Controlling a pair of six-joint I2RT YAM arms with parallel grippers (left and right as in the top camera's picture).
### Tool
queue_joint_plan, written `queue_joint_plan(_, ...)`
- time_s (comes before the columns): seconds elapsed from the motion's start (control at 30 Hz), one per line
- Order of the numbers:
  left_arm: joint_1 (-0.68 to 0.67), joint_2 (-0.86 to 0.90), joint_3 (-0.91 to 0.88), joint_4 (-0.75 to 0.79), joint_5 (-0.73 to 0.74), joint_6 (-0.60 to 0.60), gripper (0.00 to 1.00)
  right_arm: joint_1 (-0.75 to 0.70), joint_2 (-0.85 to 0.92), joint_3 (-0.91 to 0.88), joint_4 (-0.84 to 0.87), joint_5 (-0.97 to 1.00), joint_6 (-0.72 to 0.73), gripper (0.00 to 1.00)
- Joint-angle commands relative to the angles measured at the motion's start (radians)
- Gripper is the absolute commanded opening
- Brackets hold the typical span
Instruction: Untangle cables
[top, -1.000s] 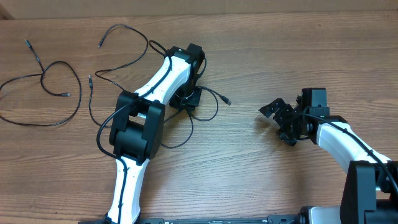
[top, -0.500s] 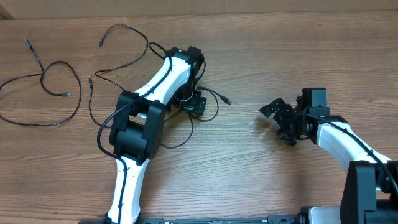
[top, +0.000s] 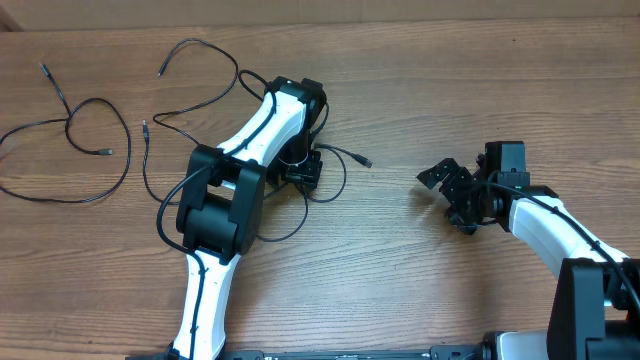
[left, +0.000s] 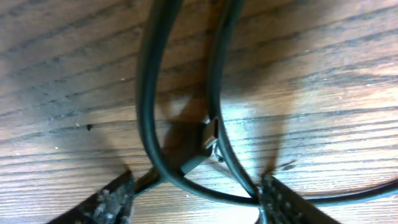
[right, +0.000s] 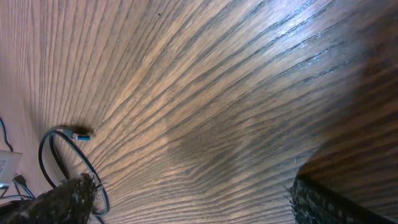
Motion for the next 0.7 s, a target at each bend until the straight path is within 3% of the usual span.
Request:
queue_joint_plan(0.0,-0.001,0.079,-0.046,0.031,-0.062,-0.04,0.54,0.0,0.008,-0.013,-0.01,0.037,-0.001,1.0)
queue_joint_plan(0.1,-0.001,0.079,-0.046,0.04,-0.059,-0.04,0.42,0.0,0.007,-0.013,-0.009,0.037,-0.001,1.0)
queue_joint_plan(0.2,-0.001,0.079,-0.046,0.04,-0.059,-0.039,0.41,0.0,0.008,-0.013,-0.009,0.037,-0.001,1.0)
queue_joint_plan(0.43,0.0,0.079,-0.046,0.044,-0.048,-0.039,0.27,0.0,0.008,-0.013,-0.01,0.037,-0.001,1.0)
queue_joint_plan(0.67,-0.001,0.079,-0.046,0.064,-0.048,-0.04,0.25,0.0,0.008,-0.013,-0.01,0.037,-0.001,1.0)
